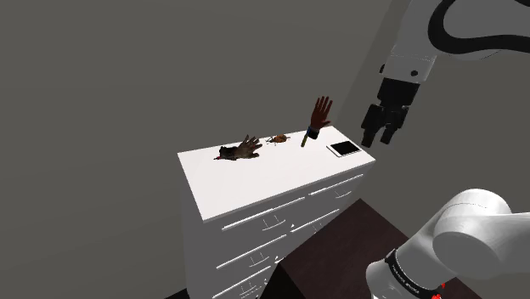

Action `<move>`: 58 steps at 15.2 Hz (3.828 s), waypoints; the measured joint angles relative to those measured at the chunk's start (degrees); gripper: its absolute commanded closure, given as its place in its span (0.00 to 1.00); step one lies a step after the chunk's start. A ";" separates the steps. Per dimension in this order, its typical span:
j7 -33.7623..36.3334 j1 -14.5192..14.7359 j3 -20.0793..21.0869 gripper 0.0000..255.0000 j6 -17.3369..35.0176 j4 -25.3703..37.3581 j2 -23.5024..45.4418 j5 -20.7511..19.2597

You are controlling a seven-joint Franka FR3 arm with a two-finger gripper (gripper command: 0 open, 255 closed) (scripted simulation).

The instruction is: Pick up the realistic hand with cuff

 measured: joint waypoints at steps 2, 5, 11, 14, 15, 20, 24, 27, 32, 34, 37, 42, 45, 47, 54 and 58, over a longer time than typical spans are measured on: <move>0.14 -0.21 0.06 0.00 1.06 0.03 0.77 -0.29; 1.00 -1.39 0.31 0.00 6.44 -0.22 3.84 -1.87; 3.86 -4.20 0.83 0.00 17.97 1.30 11.89 -5.65; 5.54 -5.76 0.90 0.00 23.66 2.30 16.09 -7.82; 6.18 -6.29 0.92 0.00 25.65 2.45 17.42 -8.58; 9.84 -8.87 0.97 0.00 32.97 7.18 25.30 -12.60; 12.70 -11.05 0.50 0.00 38.07 11.47 31.33 -16.17; 14.82 -12.02 0.38 0.00 40.95 13.61 34.62 -18.23; 15.94 -12.32 0.27 0.00 44.79 11.83 36.42 -19.14; 16.21 -12.41 0.21 0.00 46.17 10.70 36.67 -19.39; 16.36 -12.42 0.23 1.00 46.64 10.47 36.91 -19.48; 16.35 -12.41 0.23 1.00 46.72 10.53 36.89 -19.48; 16.37 -12.41 0.24 1.00 46.78 10.49 36.87 -19.49; 16.16 -12.38 0.25 1.00 45.82 10.96 36.52 -19.32; 15.00 -12.19 0.31 1.00 40.79 14.32 34.80 -18.52; 14.35 -12.10 0.36 1.00 37.68 16.75 34.09 -18.12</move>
